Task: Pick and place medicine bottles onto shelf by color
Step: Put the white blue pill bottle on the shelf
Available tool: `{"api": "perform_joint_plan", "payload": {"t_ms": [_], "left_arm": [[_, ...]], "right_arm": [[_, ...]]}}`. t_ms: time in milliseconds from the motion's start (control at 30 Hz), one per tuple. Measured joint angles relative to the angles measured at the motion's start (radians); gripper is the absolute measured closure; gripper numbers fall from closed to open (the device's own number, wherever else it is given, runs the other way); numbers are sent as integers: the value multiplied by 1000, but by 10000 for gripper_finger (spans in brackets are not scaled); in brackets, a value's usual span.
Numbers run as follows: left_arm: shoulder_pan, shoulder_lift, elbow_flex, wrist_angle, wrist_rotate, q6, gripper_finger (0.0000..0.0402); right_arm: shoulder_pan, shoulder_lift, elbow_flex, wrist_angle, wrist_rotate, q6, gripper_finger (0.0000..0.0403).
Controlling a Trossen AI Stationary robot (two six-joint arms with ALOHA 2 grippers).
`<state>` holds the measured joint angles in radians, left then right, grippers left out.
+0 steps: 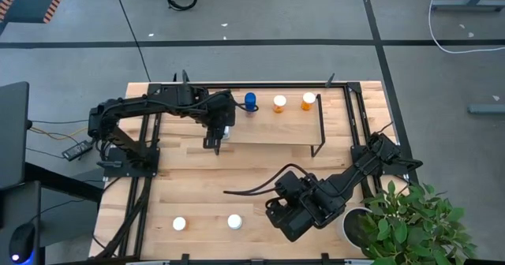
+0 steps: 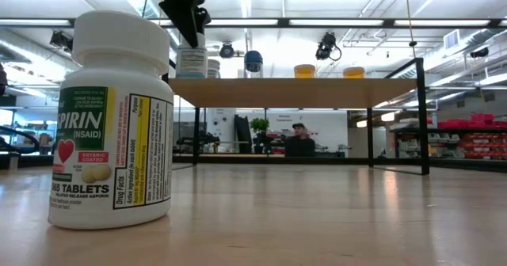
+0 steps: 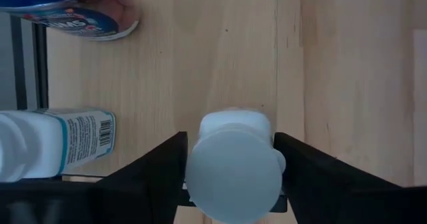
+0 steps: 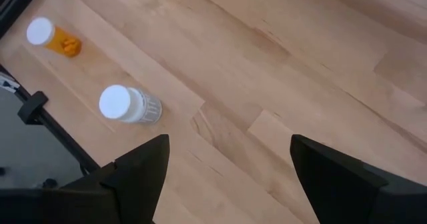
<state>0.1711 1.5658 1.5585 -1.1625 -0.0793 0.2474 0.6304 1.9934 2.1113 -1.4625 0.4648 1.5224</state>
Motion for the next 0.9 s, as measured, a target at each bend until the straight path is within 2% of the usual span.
{"api": "perform_joint_plan", "payload": {"t_ms": [267, 667, 900], "left_arm": [[0, 0, 0, 20, -39, 0, 158], [0, 0, 5, 46, -40, 0, 153], [-8, -1, 182, 29, -41, -11, 148]], "right_arm": [[0, 0, 0, 22, 7, 21, 84], [0, 0, 0, 34, 13, 23, 84], [0, 0, 0, 34, 14, 22, 84]]}}
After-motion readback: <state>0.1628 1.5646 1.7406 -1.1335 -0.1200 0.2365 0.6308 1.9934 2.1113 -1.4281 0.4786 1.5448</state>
